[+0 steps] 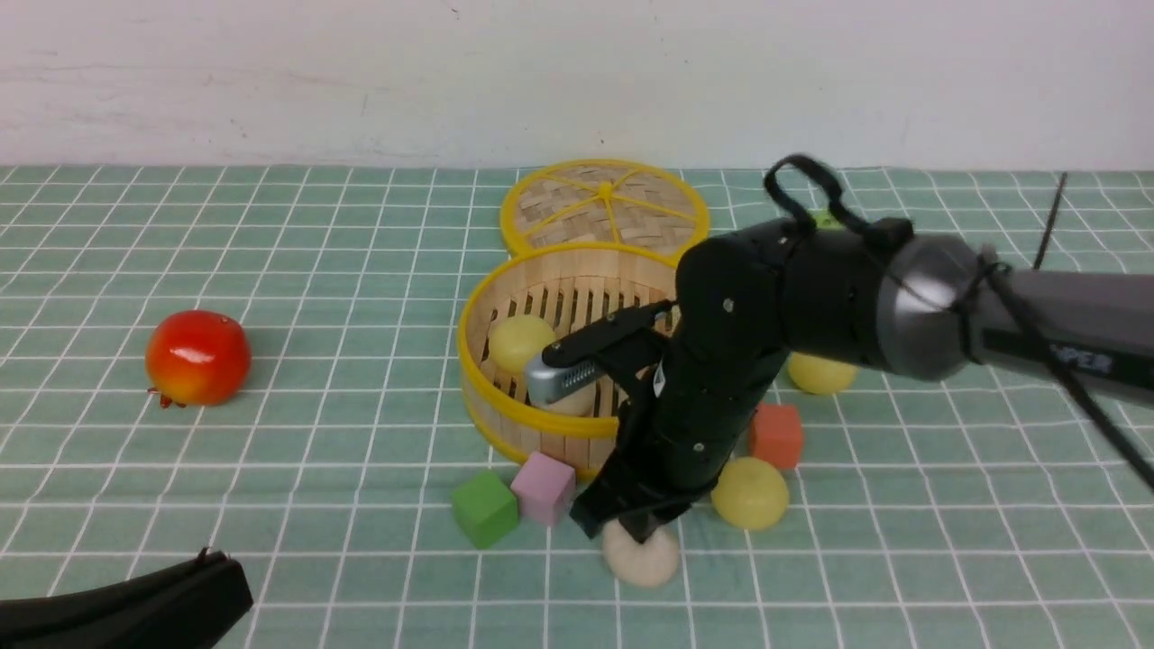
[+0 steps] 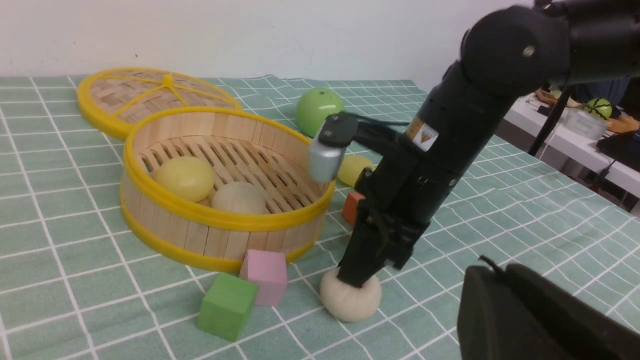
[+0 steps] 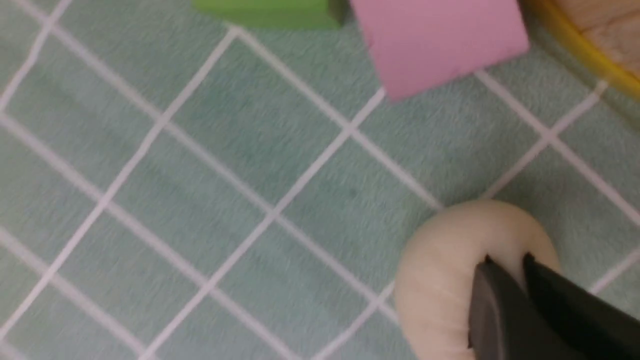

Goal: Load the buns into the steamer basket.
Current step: Use the right arm to put the steamed stuffed bun into the steamer, then use the right arm to grab a steamed stuffed bun

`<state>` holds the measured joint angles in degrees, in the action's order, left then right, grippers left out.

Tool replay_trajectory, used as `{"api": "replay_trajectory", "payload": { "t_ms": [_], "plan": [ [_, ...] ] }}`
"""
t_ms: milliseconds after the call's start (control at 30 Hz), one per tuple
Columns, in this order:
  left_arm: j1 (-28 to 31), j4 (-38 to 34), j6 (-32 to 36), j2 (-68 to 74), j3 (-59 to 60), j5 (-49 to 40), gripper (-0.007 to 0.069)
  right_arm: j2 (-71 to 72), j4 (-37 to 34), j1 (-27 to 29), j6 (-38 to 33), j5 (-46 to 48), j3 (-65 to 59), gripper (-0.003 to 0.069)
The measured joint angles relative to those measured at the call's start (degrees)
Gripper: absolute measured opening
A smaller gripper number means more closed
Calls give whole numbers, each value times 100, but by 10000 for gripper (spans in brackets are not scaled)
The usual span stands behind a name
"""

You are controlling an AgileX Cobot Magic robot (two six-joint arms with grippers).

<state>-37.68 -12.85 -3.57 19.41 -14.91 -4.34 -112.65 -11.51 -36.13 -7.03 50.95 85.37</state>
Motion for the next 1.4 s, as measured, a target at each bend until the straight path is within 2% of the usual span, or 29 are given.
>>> {"api": "replay_trajectory", "payload": {
  "t_ms": [267,467,700,800,900,1000,1033,1067,1133,1200,1267,1367,1400],
  "plan": [
    [0,0,0,0,0,0,34,484,79,241,-32,-209,984,14],
    [0,0,0,0,0,0,39,-353,74,715,-32,-698,1282,14],
    [0,0,0,0,0,0,39,-808,-225,917,-32,-971,1287,28],
    [0,0,0,0,0,0,39,-884,-281,917,-32,-1048,1303,69],
    [0,0,0,0,0,0,39,-897,-298,917,-32,-1100,1317,195],
    [0,0,0,0,0,0,39,-863,-332,917,-32,-1055,1323,365],
    [0,0,0,0,0,0,39,-844,-339,917,-32,-1039,1323,375],
    [0,0,0,0,0,0,39,-707,-346,917,-32,-817,1329,462],
    [0,0,0,0,0,0,39,-461,-346,912,-32,-520,1330,524],
    [0,0,0,0,0,0,39,-86,-296,912,-36,-72,1350,557],
    [0,0,0,0,0,0,39,280,-77,912,-36,444,1381,558],
    [0,0,0,0,0,0,39,645,252,912,-6,989,1362,535],
    [0,0,0,0,0,0,39,847,469,912,77,1227,1228,507]
  ]
}}
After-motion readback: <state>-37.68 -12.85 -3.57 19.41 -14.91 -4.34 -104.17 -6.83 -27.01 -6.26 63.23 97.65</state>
